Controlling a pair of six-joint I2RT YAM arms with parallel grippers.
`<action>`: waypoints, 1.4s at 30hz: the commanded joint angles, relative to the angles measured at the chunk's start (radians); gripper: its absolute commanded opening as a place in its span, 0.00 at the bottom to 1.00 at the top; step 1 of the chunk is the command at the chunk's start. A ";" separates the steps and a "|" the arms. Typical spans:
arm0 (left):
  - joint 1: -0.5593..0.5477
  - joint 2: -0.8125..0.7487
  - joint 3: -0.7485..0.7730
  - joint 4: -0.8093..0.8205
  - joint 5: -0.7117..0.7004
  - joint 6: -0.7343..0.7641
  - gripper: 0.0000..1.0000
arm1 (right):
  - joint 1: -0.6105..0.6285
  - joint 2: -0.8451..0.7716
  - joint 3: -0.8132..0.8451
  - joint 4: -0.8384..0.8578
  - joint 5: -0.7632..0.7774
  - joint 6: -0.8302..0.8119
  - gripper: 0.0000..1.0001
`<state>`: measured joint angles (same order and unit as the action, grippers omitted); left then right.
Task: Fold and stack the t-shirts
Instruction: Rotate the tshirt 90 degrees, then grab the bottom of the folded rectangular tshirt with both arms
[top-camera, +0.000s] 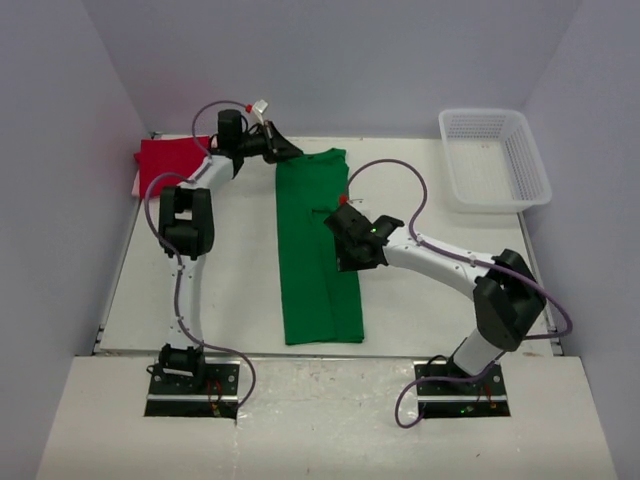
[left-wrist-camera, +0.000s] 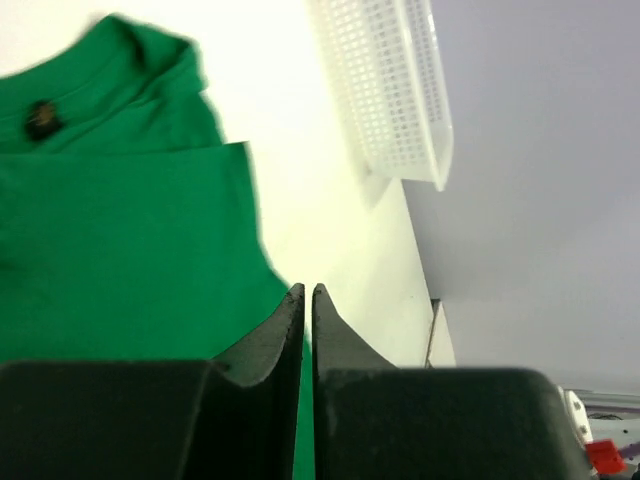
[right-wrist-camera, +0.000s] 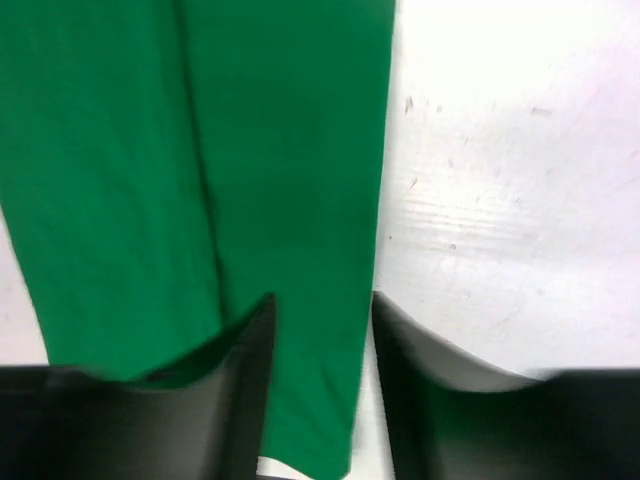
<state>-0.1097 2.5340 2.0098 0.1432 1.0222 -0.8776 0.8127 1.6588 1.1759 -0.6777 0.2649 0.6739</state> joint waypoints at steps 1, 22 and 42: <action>-0.021 -0.283 -0.015 -0.125 -0.045 0.096 0.08 | 0.037 -0.129 0.064 -0.129 0.122 -0.025 0.50; -0.482 -1.396 -1.038 -0.943 -1.050 0.197 0.05 | 0.098 -0.604 -0.523 0.032 -0.216 0.204 0.69; -0.829 -1.239 -1.273 -0.760 -1.034 -0.055 0.02 | 0.198 -0.367 -0.447 0.093 -0.211 0.245 0.61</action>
<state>-0.9207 1.2934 0.7441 -0.6651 -0.0216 -0.8894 1.0077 1.2770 0.6788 -0.6132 0.0566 0.9047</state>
